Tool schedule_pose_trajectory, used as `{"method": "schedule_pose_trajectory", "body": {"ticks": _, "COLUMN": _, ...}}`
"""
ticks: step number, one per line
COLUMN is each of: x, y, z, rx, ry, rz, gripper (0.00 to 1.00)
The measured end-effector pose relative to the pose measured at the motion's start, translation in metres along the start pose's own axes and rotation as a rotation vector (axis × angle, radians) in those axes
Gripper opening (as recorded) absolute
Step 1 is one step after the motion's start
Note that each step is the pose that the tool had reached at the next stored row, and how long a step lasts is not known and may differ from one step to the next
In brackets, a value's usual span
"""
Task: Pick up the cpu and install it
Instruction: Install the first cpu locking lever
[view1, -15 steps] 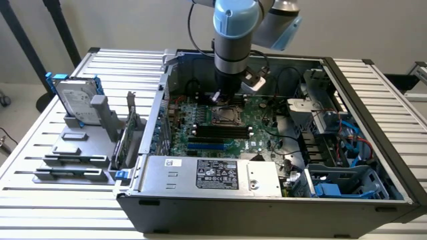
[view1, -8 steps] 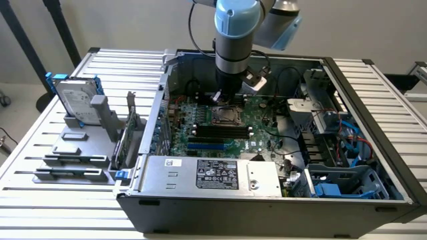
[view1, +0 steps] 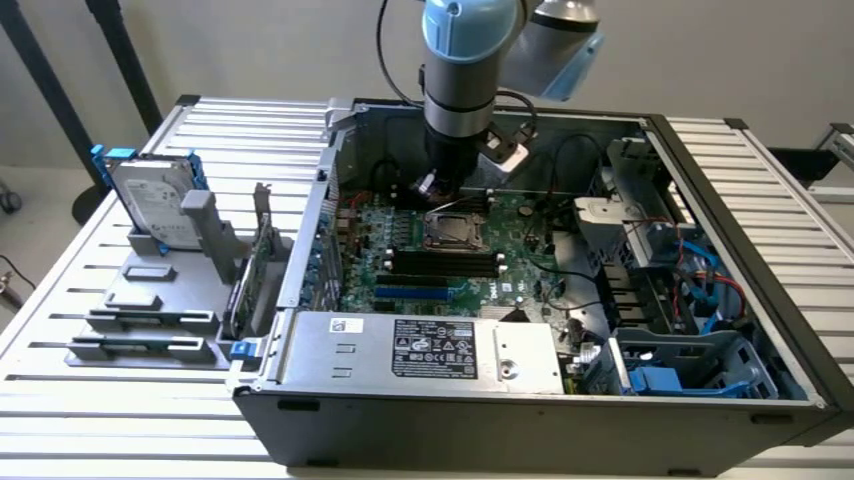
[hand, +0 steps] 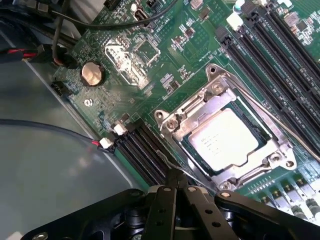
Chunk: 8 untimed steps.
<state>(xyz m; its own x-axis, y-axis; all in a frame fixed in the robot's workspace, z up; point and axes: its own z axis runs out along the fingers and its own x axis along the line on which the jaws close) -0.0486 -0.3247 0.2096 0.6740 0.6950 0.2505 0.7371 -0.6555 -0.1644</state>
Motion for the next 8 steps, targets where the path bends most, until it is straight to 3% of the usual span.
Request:
{"method": "schedule_pose_trajectory", "body": {"ticks": 4, "x": -0.005, "y": -0.0087, "z": -0.0067, "rx": 0.0116, "ry": -0.0006, "rz": 0.003, "gripper": 0.11}}
{"method": "schedule_pose_trajectory", "body": {"ticks": 8, "x": -0.01, "y": -0.0168, "z": -0.0113, "rx": 0.0163, "ry": -0.0013, "rz": 0.005, "gripper": 0.11}}
